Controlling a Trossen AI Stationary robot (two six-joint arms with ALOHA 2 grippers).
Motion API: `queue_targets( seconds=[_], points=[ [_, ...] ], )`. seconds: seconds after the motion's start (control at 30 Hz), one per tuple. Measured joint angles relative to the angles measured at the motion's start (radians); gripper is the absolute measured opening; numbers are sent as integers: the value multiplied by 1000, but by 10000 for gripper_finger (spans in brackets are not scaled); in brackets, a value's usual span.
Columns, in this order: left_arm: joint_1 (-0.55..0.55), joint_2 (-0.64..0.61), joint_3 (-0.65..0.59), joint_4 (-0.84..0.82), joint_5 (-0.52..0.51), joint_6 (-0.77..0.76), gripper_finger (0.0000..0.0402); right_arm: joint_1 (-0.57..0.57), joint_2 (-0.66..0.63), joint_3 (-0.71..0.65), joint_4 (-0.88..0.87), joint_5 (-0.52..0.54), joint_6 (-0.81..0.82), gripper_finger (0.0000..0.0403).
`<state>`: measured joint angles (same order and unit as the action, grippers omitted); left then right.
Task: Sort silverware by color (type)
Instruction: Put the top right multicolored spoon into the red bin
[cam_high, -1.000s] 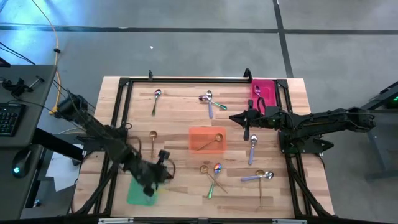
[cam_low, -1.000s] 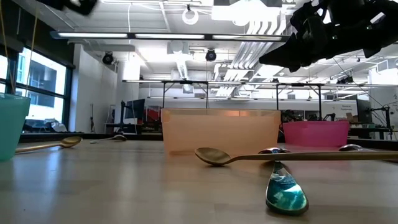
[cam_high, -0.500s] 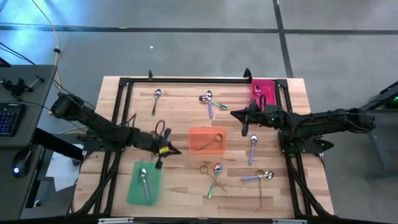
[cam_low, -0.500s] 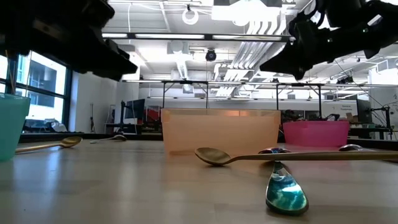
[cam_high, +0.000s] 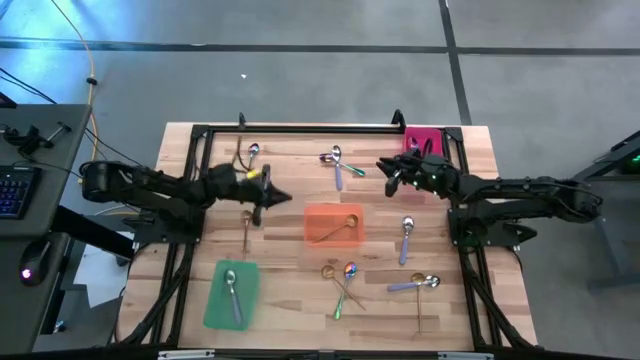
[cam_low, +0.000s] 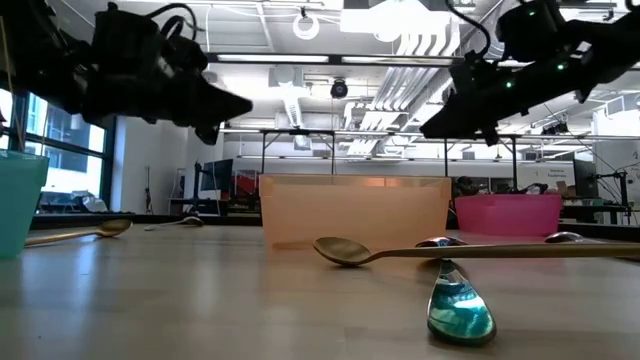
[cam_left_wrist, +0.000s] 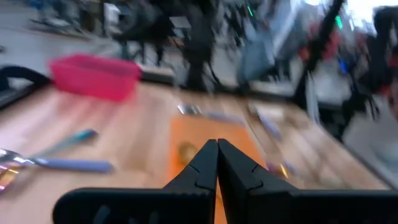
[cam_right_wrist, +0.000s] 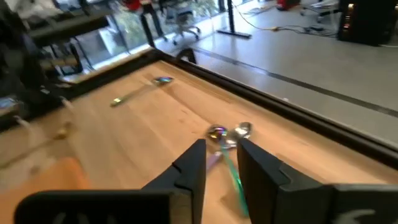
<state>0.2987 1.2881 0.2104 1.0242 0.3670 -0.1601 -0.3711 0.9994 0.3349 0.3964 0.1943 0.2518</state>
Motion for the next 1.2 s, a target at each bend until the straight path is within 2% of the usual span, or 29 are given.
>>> queue_targets(
  seconds=[0.1, 0.23, 0.37, 0.47, 0.63, 0.73, 0.83, 1.03, 1.2],
  points=[
    [36, 0, 1, 43, 1, -29, 0, -28, 43, 59, -73, -3, -39, 100],
    [58, 0, 1, 40, -23, 34, 0, -32, 148, 157, -151, -5, -108, 121],
    [96, 0, 2, 39, -54, 35, 0, -45, 305, 307, -230, -37, -170, 138],
    [129, 4, 2, 37, -55, 73, 0, -69, 434, 451, -346, -97, -217, 147],
    [178, 9, 2, 35, -55, 82, 0, -113, 647, 662, -554, -111, -301, 151],
    [201, 9, 2, 35, -55, 65, 0, -137, 757, 753, -633, -182, -337, 151],
    [216, 9, 2, 34, -54, 66, 0, -153, 846, 812, -679, -230, -344, 151],
    [226, 9, 2, 21, -54, 67, 0, -160, 943, 848, -726, -232, -339, 150],
    [225, 10, 2, 20, -53, 80, 0, -166, 959, 851, -758, -230, -307, 117]
  ],
)
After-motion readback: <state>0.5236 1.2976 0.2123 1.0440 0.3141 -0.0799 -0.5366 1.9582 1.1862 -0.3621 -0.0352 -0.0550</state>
